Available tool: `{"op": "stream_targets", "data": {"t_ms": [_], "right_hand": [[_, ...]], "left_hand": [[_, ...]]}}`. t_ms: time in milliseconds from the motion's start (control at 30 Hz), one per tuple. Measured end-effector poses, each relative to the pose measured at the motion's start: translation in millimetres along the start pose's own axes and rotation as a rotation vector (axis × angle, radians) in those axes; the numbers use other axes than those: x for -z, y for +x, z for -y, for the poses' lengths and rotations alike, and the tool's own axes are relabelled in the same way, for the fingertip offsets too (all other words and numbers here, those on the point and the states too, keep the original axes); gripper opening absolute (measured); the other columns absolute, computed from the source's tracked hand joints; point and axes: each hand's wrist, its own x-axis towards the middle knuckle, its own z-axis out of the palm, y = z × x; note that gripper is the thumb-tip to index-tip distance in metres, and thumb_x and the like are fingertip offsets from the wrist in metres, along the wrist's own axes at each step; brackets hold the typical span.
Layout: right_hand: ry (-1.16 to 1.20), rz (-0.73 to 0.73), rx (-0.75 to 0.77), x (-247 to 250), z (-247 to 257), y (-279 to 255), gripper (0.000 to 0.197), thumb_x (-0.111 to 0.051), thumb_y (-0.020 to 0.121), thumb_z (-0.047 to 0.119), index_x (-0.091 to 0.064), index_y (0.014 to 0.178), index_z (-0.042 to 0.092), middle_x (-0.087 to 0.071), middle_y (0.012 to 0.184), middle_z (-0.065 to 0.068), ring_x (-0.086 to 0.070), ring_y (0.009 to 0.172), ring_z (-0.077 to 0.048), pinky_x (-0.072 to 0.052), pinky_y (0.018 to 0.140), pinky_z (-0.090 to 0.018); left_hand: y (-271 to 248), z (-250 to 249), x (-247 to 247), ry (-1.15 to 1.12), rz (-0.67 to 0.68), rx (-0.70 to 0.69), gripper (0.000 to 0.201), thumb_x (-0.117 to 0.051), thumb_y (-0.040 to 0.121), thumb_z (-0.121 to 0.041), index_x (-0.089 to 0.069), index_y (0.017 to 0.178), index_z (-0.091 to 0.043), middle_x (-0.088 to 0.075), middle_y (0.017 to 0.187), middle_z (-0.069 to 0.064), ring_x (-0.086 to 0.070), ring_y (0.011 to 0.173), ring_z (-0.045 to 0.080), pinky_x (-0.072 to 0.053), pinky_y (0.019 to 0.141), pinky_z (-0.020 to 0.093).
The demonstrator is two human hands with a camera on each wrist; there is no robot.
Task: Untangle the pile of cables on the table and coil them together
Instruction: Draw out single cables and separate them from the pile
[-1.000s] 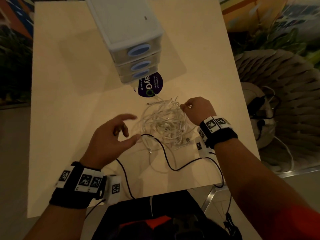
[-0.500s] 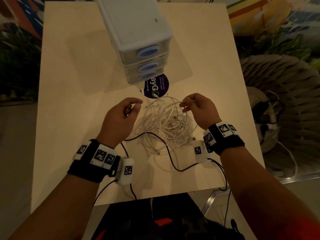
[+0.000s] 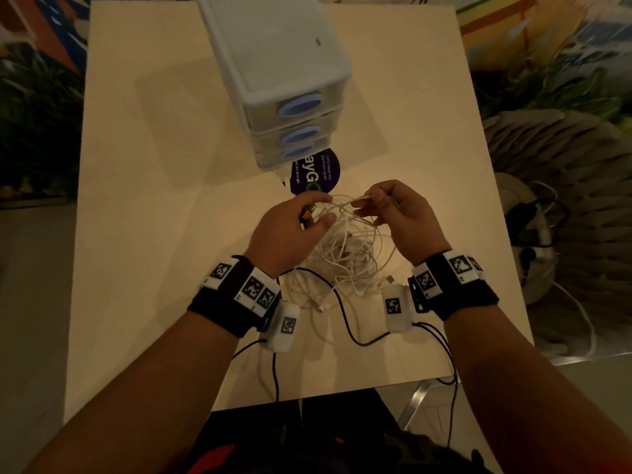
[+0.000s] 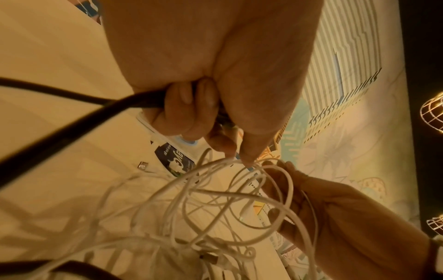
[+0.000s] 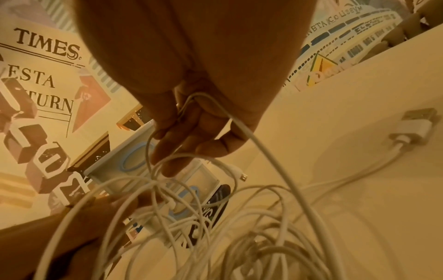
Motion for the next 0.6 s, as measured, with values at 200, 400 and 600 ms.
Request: {"op": "stream_targets", "data": {"t_ms": [200,400,600], "right_hand": [[0.025,-0.01,0.048,2.9,16.8,1.0,0.018,-0.046,0.108,0.017,-0.059,0.095,0.018,-0.077,0.095,-0.003,-0.074,0.086,-0.021,-0.051,0.071,-0.024],[-0.096,-0.031,0.162,8.8,29.5,-1.7,0.01,-0.058,0.101,0.024,-0.067,0.097,0.022,-0.076,0.087,-0.001,-0.073,0.087,-0.021,-0.056,0.089,-0.048],[-0.273,-0.034,0.221,19.5,47.2,-21.6,0.01,-0.067,0.097,0.027,-0.07,0.104,0.021,-0.075,0.083,0.005,-0.073,0.085,-0.011,-0.055,0.086,-0.037]], "left_hand": [[4.3,-4.0,-0.1,0.015,0.024,-0.004,0.027,-0.07,0.092,-0.047,-0.066,0.117,-0.041,-0.053,0.068,-0.009,-0.055,0.066,0.003,-0.042,0.065,0.023],[1.3,-23.8,4.3,-0.087,0.096,-0.073,0.024,-0.073,0.092,-0.04,-0.068,0.116,-0.038,-0.058,0.073,-0.013,-0.055,0.066,0.002,-0.044,0.066,0.022],[-11.4,-40.8,17.5,-0.15,-0.044,-0.094,0.016,-0.063,0.099,-0.041,-0.07,0.093,-0.028,-0.065,0.073,-0.004,-0.059,0.068,0.012,-0.048,0.066,0.032]]}}
